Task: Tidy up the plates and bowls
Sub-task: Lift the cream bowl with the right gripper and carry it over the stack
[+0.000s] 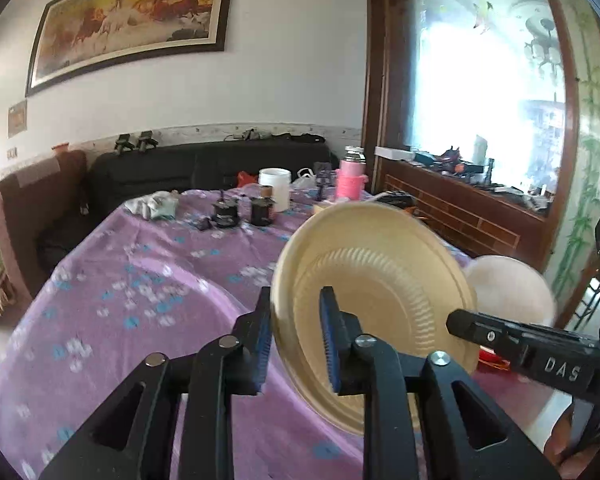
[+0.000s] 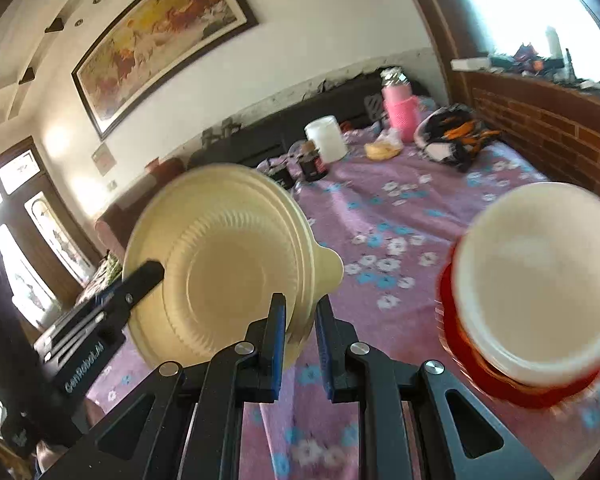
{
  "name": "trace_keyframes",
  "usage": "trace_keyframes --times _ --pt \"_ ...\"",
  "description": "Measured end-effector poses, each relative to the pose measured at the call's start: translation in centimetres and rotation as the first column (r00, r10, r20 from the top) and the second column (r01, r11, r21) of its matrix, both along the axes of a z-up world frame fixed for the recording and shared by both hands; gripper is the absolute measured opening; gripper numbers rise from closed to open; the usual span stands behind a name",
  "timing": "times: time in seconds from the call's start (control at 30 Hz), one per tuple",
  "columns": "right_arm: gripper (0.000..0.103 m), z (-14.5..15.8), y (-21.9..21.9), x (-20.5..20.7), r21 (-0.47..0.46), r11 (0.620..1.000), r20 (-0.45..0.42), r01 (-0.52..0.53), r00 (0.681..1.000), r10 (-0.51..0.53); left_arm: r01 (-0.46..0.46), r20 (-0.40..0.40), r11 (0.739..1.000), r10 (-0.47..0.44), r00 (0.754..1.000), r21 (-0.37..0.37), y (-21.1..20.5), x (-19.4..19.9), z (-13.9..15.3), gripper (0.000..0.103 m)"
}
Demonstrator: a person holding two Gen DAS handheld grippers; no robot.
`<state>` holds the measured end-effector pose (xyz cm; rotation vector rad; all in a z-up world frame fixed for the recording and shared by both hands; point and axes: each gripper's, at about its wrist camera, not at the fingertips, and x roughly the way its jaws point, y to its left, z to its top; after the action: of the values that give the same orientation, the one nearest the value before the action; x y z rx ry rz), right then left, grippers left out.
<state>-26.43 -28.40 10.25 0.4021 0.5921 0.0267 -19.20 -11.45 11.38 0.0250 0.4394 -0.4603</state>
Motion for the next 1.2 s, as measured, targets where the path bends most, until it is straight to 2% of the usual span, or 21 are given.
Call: trace_keyframes --times 0.17,0.27,0.47,0.57,0.73,0.97,1.2 --pt "0.016 1.5 -1.1 -4.6 -0.024 1.0 0.031 0.008 0.999 -0.008 0.022 -0.003 1.0 -0.022 1.0 -0.018 -1.2 -3.6 0.0 0.023" --pt "0.016 1.5 -2.4 -6.2 -0.004 1.0 0.029 0.002 1.0 -0.002 0.031 -0.012 0.999 -0.031 0.999 -0.009 -2.3 -4.8 -0.1 0.023" --pt "0.016 1.1 -4.1 -8.9 0.039 0.999 0.056 0.008 0.998 -0.01 0.022 0.033 0.997 -0.025 0.999 0.08 -4.2 -7.6 0.3 0.023" --pt "0.016 0.8 -4.3 -9.4 0.069 0.998 0.071 0.008 0.997 -0.013 0.01 0.045 0.994 -0.015 0.999 0.107 -4.2 -8.0 0.3 0.023" --pt "0.016 0.9 -3.7 -9.0 0.07 0.998 0.086 0.002 0.996 -0.008 -0.004 0.059 0.995 -0.002 0.998 0.1 -3.7 -7.4 0.3 0.023" --pt "0.016 2.1 -3.8 -9.1 0.016 0.999 0.097 0.032 0.995 -0.033 0.027 0.064 0.996 -0.033 0.997 0.09 -5.1 -6.2 0.5 0.024" --pt "0.016 2.9 -5.9 -9.8 0.032 0.997 0.096 0.07 0.993 -0.073 0.062 0.081 0.993 -0.07 0.994 0.097 -7.3 -6.2 1.6 0.027"
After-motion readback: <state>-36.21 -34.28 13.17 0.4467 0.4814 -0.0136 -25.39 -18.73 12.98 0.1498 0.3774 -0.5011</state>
